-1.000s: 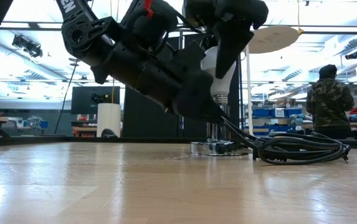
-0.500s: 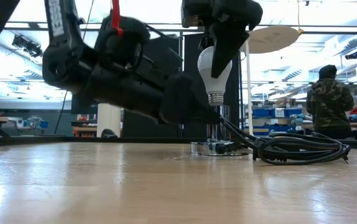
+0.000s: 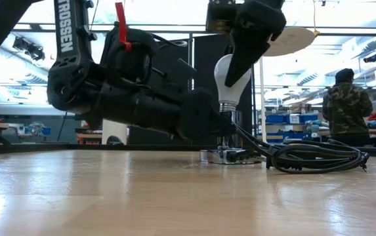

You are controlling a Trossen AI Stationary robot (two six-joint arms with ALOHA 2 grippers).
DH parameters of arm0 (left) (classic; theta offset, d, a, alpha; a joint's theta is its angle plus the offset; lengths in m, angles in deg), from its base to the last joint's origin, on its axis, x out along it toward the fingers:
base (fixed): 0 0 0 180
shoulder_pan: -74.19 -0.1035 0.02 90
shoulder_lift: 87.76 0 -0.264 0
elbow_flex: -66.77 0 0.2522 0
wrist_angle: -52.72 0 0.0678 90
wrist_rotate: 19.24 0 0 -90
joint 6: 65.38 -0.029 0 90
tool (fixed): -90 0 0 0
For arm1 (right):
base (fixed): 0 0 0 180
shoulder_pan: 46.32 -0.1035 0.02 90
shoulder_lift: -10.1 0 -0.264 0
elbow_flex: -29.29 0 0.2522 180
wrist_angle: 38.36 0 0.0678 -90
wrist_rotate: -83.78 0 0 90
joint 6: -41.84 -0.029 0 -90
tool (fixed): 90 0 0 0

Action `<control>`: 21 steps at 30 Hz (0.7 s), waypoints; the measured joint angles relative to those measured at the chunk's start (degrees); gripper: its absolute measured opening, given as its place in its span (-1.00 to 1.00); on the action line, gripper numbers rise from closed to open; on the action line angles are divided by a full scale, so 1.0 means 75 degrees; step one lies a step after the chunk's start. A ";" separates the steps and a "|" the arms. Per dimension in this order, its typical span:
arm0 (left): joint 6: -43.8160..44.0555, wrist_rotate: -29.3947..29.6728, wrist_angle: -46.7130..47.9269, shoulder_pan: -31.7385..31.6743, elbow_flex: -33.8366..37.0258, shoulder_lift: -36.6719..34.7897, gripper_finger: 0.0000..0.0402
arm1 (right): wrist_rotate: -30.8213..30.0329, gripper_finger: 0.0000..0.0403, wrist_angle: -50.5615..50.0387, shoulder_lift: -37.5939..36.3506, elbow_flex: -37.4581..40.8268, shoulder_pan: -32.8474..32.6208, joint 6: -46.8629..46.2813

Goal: Screw lightbulb
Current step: Insert the white lightbulb into the silver lamp

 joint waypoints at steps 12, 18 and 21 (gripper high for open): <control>-0.0326 0.0028 0.0237 -0.0031 -0.0204 0.0118 0.03 | 0.0030 0.43 0.0197 -0.0048 0.0239 0.0038 0.0068; -0.0432 0.0033 0.0246 -0.0031 -0.0207 0.0118 -0.11 | 0.0212 0.43 0.0447 -0.0048 0.0312 0.0052 0.0521; -0.0435 0.0036 0.0267 -0.0031 -0.0207 0.0118 -0.10 | 0.0300 0.43 0.0537 -0.0051 0.0413 0.0114 0.0782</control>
